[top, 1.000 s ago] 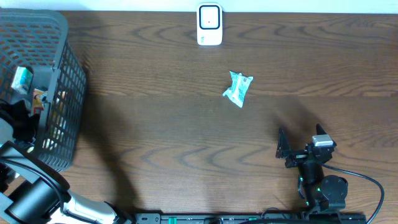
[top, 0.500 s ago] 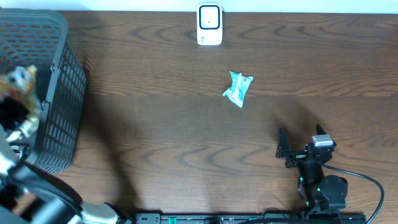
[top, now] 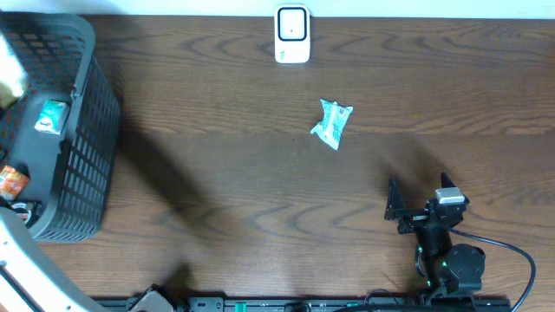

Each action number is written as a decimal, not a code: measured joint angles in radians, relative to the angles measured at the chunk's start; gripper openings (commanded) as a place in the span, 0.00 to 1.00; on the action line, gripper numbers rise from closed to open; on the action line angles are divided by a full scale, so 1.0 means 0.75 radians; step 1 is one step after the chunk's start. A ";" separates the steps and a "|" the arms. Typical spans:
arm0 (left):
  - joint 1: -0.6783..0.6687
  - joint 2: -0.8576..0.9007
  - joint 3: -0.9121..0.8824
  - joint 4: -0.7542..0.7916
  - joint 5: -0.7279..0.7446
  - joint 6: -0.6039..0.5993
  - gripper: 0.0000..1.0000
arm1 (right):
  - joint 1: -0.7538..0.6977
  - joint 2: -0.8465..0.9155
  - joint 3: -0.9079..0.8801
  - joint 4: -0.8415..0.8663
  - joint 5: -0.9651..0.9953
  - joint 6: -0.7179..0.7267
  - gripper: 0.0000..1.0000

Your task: Scan the item barcode

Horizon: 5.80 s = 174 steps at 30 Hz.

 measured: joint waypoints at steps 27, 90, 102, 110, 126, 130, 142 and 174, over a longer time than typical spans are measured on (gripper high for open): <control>-1.443 0.285 0.000 -0.253 -0.637 -0.176 0.07 | 0.000 0.000 0.000 0.000 0.000 0.000 0.99; -0.867 -0.238 0.021 -0.243 -1.275 0.125 0.97 | 0.000 0.000 0.000 0.000 0.001 0.001 0.99; -0.179 -0.046 0.021 -0.532 -1.312 0.061 0.98 | 0.000 0.000 0.000 -0.001 0.000 0.000 0.99; -0.129 0.242 0.021 -0.656 -1.348 -0.073 0.98 | 0.000 0.000 0.000 0.000 0.000 0.000 0.99; -0.129 0.683 0.021 -0.503 -1.530 0.020 0.99 | 0.000 0.000 0.000 0.000 0.000 0.000 0.99; -0.129 0.749 0.021 -0.448 -1.538 0.231 0.98 | 0.000 0.000 0.000 0.000 0.000 0.000 0.99; -0.129 0.841 0.020 -0.404 -1.550 0.794 0.89 | 0.000 0.000 0.000 0.000 0.000 0.000 0.99; -0.062 0.965 0.020 -0.298 -1.579 1.019 0.07 | 0.000 0.000 0.000 0.000 0.000 0.000 0.99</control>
